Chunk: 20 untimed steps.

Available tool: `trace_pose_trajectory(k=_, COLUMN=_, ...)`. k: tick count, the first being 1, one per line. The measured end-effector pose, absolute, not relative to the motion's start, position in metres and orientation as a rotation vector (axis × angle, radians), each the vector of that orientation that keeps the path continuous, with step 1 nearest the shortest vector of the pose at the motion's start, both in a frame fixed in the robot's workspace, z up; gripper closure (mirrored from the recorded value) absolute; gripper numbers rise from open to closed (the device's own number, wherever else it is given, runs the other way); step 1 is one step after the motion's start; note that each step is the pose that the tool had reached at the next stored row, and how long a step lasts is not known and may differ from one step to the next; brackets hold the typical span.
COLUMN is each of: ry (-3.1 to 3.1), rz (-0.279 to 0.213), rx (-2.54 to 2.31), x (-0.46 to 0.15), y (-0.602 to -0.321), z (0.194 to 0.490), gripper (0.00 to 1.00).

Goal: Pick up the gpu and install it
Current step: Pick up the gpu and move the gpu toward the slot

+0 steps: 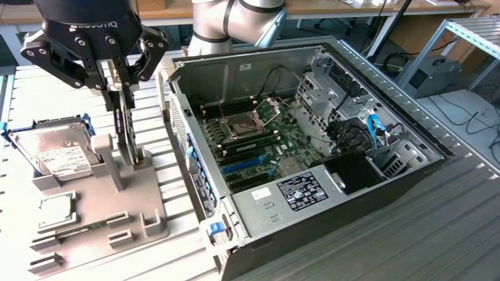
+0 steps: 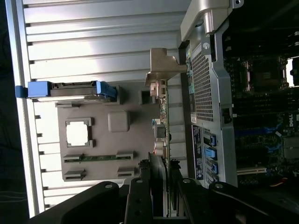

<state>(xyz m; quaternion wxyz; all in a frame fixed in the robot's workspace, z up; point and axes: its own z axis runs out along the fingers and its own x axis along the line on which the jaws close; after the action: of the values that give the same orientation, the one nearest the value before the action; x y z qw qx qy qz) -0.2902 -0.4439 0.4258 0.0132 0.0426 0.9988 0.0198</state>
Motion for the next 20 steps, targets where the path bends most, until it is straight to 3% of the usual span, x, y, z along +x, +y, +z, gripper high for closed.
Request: trace_pose_trajectory(k=20, ry=3.112, rz=0.056, rx=0.133, x=-0.274, y=-0.444, z=0.426, gripper=0.73)
